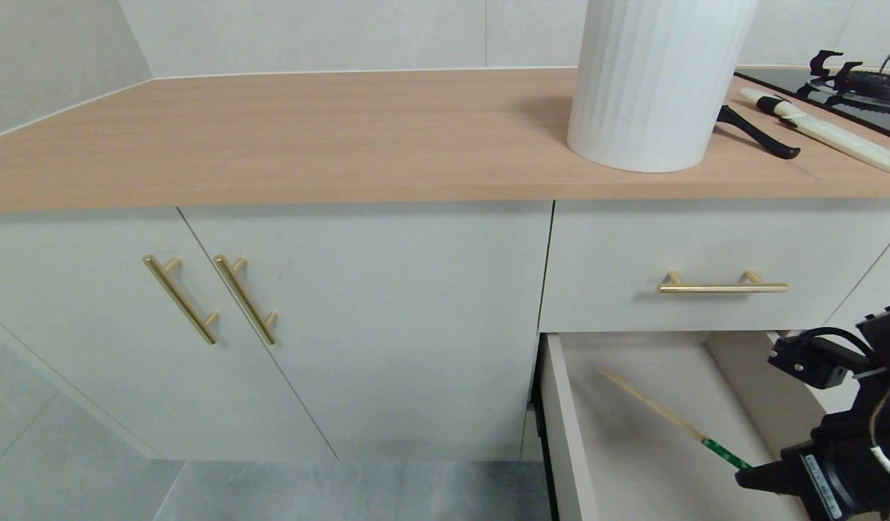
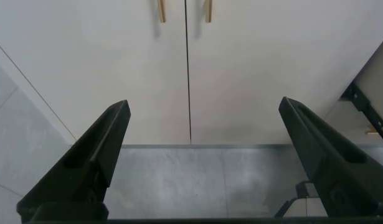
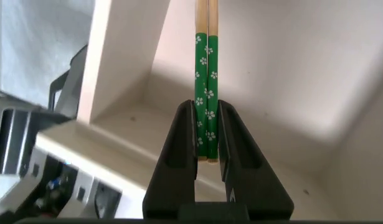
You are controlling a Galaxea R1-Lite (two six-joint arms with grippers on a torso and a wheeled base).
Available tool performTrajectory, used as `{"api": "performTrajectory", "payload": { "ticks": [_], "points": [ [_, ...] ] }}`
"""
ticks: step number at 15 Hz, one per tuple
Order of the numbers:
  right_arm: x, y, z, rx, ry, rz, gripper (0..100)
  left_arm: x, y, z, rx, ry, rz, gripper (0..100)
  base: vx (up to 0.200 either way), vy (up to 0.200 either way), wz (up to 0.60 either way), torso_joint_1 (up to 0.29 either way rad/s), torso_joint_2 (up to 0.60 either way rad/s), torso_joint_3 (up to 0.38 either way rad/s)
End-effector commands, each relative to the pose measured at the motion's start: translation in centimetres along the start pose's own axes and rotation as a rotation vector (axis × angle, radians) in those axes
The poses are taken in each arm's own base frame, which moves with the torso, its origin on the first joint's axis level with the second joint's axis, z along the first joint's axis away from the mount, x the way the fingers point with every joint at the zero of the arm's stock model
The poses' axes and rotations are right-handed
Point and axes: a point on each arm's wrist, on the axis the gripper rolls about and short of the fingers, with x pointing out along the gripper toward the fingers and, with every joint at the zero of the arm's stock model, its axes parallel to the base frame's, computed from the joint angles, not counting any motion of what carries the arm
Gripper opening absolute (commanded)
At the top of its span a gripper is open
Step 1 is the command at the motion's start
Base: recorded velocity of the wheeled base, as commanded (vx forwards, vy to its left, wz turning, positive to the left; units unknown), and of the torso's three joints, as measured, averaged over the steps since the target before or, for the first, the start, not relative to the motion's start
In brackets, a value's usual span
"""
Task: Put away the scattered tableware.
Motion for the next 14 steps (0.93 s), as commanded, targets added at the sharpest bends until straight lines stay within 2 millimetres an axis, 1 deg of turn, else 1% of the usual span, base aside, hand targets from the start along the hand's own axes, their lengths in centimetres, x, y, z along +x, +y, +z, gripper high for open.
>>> {"api": "performTrajectory", "payload": {
  "ticks": [1,2,3,4,7,8,10,11,13,14],
  "points": [
    [3.1,0.3,1.1,0.119,0.057,0.001,0,0.0,0.0,0.0,0.0,0.001,0.0,100,0.0,0.0,0.0,0.0,0.0,0.0],
    [4.5,0.2,1.5,0.178,0.075,-0.004,0,0.0,0.0,0.0,0.0,0.001,0.0,100,0.0,0.0,0.0,0.0,0.0,0.0],
    [5.6,0.1,1.6,0.193,0.092,-0.008,0,0.0,0.0,0.0,0.0,0.001,0.0,100,0.0,0.0,0.0,0.0,0.0,0.0],
    [7.3,0.0,1.7,0.201,0.118,-0.019,0,0.0,0.0,0.0,0.0,0.001,0.0,100,0.0,0.0,0.0,0.0,0.0,0.0],
    [9.5,-0.4,1.6,0.223,0.124,-0.038,0,0.0,0.0,0.0,0.0,0.001,-0.001,100,0.0,0.0,0.0,0.0,0.0,0.0],
    [10.8,-0.6,1.4,0.246,0.104,-0.05,0,0.0,0.0,0.0,0.0,0.001,0.0,100,0.0,0.0,0.0,0.0,0.0,0.0],
    [12.8,-1.0,1.0,0.255,0.069,-0.097,0,0.0,0.0,0.0,0.0,0.001,0.0,100,0.0,0.0,0.0,0.0,0.0,0.0],
    [13.2,-0.9,0.8,0.251,0.065,-0.102,0,0.0,0.0,0.0,0.0,0.001,0.0,100,0.0,0.0,0.0,0.0,0.0,0.0],
    [14.9,-0.9,0.0,0.236,0.05,-0.116,0,0.0,0.0,0.0,0.0,0.001,0.0,100,0.0,0.0,0.0,0.0,0.0,0.0],
    [15.0,-1.0,0.0,0.236,0.048,-0.117,0,0.0,0.0,0.0,0.0,0.001,0.0,100,0.0,0.0,0.0,0.0,0.0,0.0]
  ]
}}
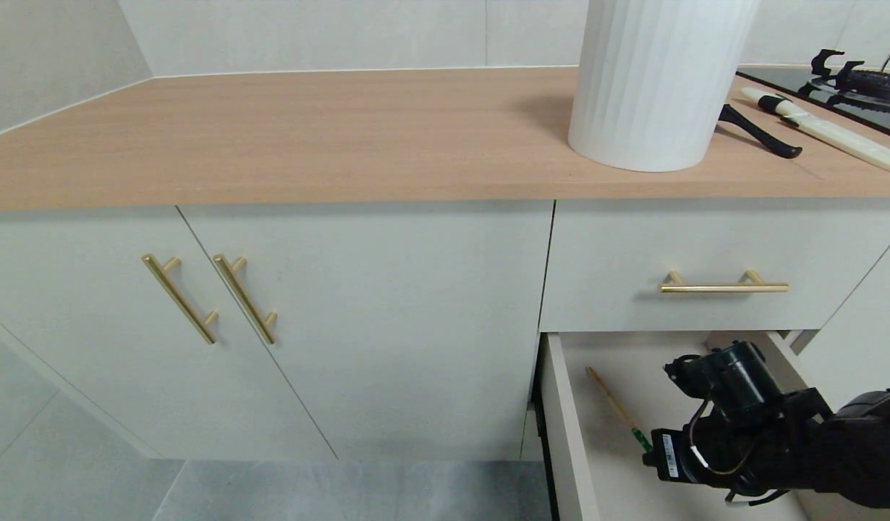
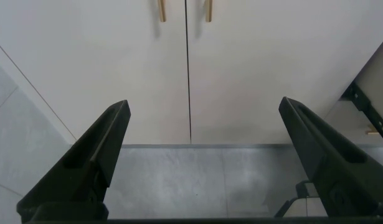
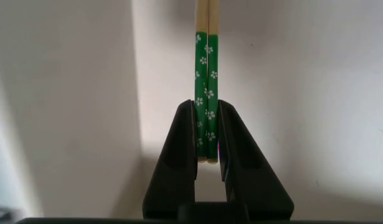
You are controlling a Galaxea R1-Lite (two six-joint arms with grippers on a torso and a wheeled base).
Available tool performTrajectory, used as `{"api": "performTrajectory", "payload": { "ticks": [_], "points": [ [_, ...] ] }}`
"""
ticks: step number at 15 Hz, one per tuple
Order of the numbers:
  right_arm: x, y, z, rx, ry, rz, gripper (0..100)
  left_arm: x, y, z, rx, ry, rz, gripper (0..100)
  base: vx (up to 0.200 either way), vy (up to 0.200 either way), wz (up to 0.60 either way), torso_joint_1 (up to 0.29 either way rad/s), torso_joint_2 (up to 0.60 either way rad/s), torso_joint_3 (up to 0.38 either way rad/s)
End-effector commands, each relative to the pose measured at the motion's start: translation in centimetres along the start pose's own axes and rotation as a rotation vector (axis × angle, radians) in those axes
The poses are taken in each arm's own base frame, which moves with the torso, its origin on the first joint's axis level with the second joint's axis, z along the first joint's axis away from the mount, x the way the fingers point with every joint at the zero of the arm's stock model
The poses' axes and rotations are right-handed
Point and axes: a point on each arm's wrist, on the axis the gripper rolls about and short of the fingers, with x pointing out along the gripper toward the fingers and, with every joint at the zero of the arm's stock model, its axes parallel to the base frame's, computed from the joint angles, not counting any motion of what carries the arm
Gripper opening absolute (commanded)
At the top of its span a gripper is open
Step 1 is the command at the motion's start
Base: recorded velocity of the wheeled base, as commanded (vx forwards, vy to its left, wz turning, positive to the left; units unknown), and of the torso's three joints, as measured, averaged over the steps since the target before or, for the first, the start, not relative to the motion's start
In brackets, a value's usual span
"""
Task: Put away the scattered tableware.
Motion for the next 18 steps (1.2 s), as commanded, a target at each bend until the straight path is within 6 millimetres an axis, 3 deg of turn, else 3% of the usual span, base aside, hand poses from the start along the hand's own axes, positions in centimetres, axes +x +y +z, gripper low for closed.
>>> {"api": "performTrajectory", "payload": {
  "ticks": [1,4,12,13,18],
  "points": [
    [2.6,-0.5,-1.2,-0.002,0.074,-0.035,0,0.0,0.0,0.0,0.0,0.001,0.0,100,0.0,0.0,0.0,0.0,0.0,0.0],
    [4.6,-0.7,-1.4,-0.008,0.044,-0.073,0,0.0,0.0,0.0,0.0,0.001,0.0,100,0.0,0.0,0.0,0.0,0.0,0.0],
    [4.5,-0.7,-1.2,-0.009,0.029,-0.071,0,0.0,0.0,0.0,0.0,0.001,0.0,100,0.0,0.0,0.0,0.0,0.0,0.0],
    [4.5,-0.6,-1.2,-0.01,0.032,-0.071,100,0.0,0.0,0.0,0.0,0.001,0.0,100,0.0,0.0,0.0,0.0,0.0,0.0],
    [3.7,-0.4,-0.9,-0.011,0.006,-0.058,100,0.0,0.0,0.0,0.0,0.001,0.0,100,0.0,0.0,0.0,0.0,0.0,0.0]
  ]
}}
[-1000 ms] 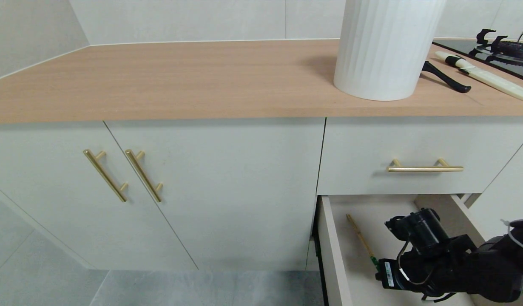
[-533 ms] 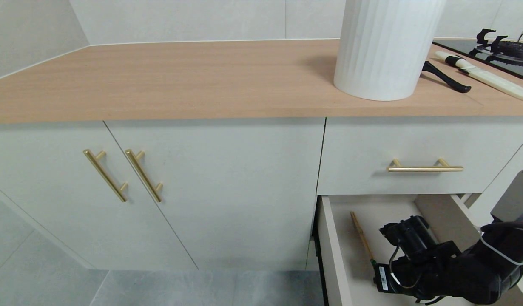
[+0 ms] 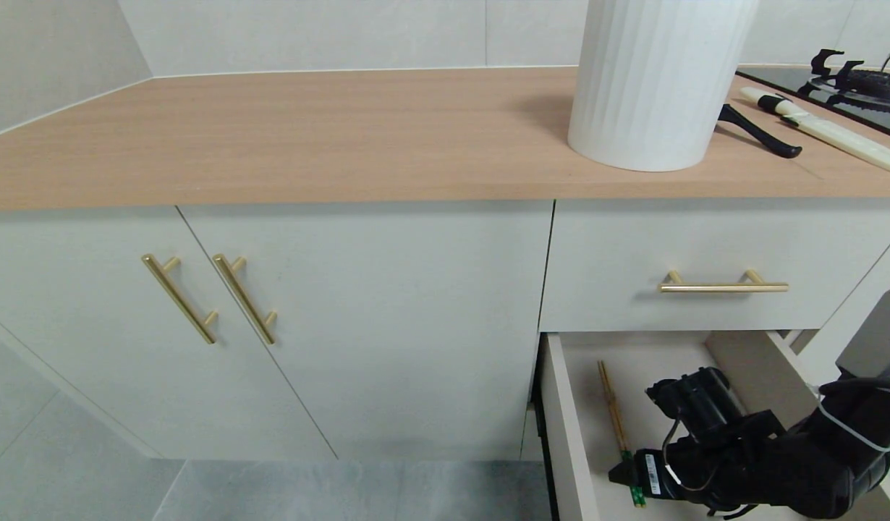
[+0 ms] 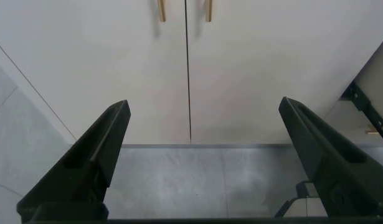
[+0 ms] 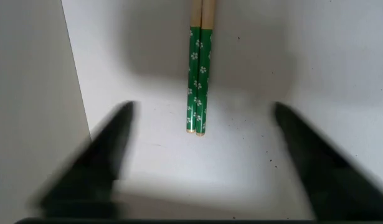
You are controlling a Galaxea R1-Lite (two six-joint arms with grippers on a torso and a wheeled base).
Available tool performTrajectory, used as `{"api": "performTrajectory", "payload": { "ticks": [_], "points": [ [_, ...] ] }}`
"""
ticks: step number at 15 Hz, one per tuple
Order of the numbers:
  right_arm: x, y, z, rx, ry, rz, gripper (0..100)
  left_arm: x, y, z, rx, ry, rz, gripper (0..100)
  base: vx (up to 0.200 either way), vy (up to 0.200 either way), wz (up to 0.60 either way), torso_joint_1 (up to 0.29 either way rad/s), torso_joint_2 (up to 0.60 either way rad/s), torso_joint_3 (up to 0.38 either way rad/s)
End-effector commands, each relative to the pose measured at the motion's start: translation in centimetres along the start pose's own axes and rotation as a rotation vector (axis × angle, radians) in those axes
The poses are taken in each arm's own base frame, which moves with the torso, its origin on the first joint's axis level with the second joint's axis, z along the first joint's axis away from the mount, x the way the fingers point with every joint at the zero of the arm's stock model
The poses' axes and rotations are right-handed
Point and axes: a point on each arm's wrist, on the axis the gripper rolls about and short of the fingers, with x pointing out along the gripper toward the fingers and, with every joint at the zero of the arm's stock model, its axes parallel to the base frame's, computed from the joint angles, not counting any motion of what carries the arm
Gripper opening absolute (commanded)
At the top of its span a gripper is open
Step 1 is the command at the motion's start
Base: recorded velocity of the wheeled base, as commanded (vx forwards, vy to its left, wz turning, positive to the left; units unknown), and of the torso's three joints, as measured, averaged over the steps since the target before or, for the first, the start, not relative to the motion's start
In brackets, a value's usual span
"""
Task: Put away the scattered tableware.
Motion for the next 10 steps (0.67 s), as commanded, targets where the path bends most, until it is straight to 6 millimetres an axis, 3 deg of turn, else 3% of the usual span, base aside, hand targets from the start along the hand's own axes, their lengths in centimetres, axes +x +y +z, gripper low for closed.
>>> {"api": "performTrajectory", "payload": {
  "ticks": [1,3,6,8,9,10],
  "points": [
    [-1.3,0.2,0.4,-0.001,-0.041,0.02,100,0.0,0.0,0.0,0.0,0.001,0.0,100,0.0,0.0,0.0,0.0,0.0,0.0],
    [-5.1,0.5,1.5,-0.006,-0.155,0.069,100,0.0,0.0,0.0,0.0,0.001,0.0,100,0.0,0.0,0.0,0.0,0.0,0.0],
    [-12.2,-0.5,3.2,0.021,-0.261,0.068,100,0.0,0.0,0.0,0.0,0.001,0.0,100,0.0,0.0,0.0,0.0,0.0,0.0],
    [-15.4,-1.0,3.6,0.02,-0.288,0.061,100,0.0,0.0,0.0,0.0,0.001,0.0,100,0.0,0.0,0.0,0.0,0.0,0.0],
    [-18.9,-1.4,3.5,0.023,-0.314,0.059,100,0.0,0.0,0.0,0.0,0.001,0.0,100,0.0,0.0,0.0,0.0,0.0,0.0],
    [-20.7,-1.6,3.2,0.011,-0.331,0.056,100,0.0,0.0,0.0,0.0,0.001,0.0,100,0.0,0.0,0.0,0.0,0.0,0.0]
  ]
}}
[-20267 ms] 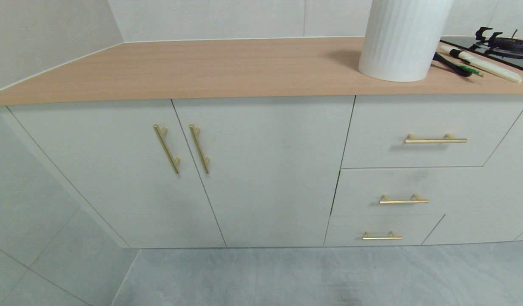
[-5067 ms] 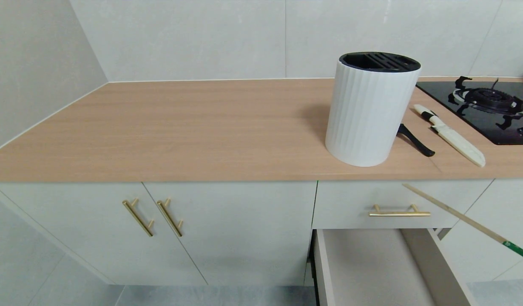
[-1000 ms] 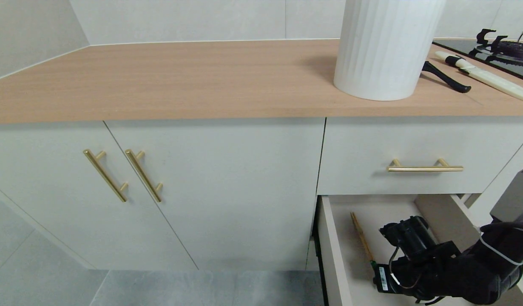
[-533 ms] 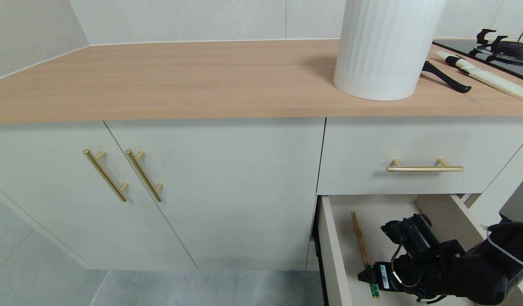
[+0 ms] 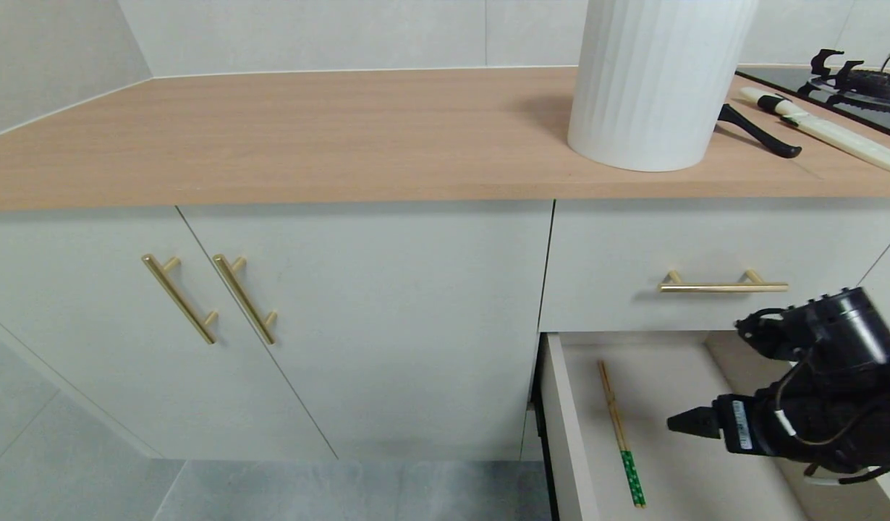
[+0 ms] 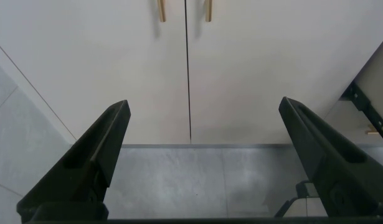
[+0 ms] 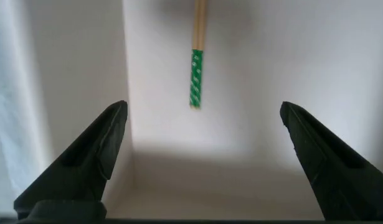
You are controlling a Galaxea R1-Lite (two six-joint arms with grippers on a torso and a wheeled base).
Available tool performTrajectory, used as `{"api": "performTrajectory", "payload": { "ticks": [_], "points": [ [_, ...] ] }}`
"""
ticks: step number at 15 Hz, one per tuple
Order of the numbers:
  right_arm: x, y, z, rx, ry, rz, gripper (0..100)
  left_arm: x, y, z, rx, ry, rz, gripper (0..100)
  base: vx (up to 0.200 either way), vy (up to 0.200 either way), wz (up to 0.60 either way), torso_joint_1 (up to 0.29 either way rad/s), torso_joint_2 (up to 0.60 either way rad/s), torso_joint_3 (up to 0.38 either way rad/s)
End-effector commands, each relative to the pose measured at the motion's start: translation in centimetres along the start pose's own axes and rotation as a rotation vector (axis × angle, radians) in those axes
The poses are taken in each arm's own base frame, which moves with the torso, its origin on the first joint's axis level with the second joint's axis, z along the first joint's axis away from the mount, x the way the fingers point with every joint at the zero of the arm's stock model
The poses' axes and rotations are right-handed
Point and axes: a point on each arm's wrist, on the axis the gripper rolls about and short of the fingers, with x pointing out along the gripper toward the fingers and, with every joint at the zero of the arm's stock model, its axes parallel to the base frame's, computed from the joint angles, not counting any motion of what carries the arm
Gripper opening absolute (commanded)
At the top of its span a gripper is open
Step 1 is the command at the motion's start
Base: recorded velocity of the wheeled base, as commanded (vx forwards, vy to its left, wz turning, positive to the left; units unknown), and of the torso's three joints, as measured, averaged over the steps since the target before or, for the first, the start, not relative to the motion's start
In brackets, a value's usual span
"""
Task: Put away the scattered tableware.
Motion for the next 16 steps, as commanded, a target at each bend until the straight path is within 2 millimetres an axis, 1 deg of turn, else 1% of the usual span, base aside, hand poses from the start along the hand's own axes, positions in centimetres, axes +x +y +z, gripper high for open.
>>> {"api": "performTrajectory", "payload": {
  "ticks": [1,2,3,5,14,16],
  "points": [
    [-8.1,-0.6,1.4,-0.01,-0.192,0.038,100,0.0,0.0,0.0,0.0,0.001,0.0,100,0.0,0.0,0.0,0.0,0.0,0.0],
    [-8.5,-0.6,1.3,-0.013,-0.195,0.038,100,0.0,0.0,0.0,0.0,0.001,0.0,100,0.0,0.0,0.0,0.0,0.0,0.0],
    [-11.2,-0.7,1.1,-0.024,-0.21,0.042,100,0.0,0.0,0.0,0.0,0.001,0.0,100,0.0,0.0,0.0,0.0,0.0,0.0],
    [-12.9,-0.7,0.9,-0.031,-0.223,0.046,100,0.0,0.0,0.0,0.0,0.001,0.0,100,0.0,0.0,0.0,0.0,0.0,0.0],
    [-13.6,-1.5,0.1,-0.11,-0.258,0.005,100,0.0,0.0,0.0,0.0,0.001,0.0,100,0.0,0.0,0.0,0.005,-0.01,-0.002],
    [-13.4,-1.6,-0.1,-0.127,-0.253,0.002,100,0.0,0.0,0.0,0.0,0.001,0.0,100,0.0,0.0,0.0,0.12,-0.26,-0.193]
  ]
}}
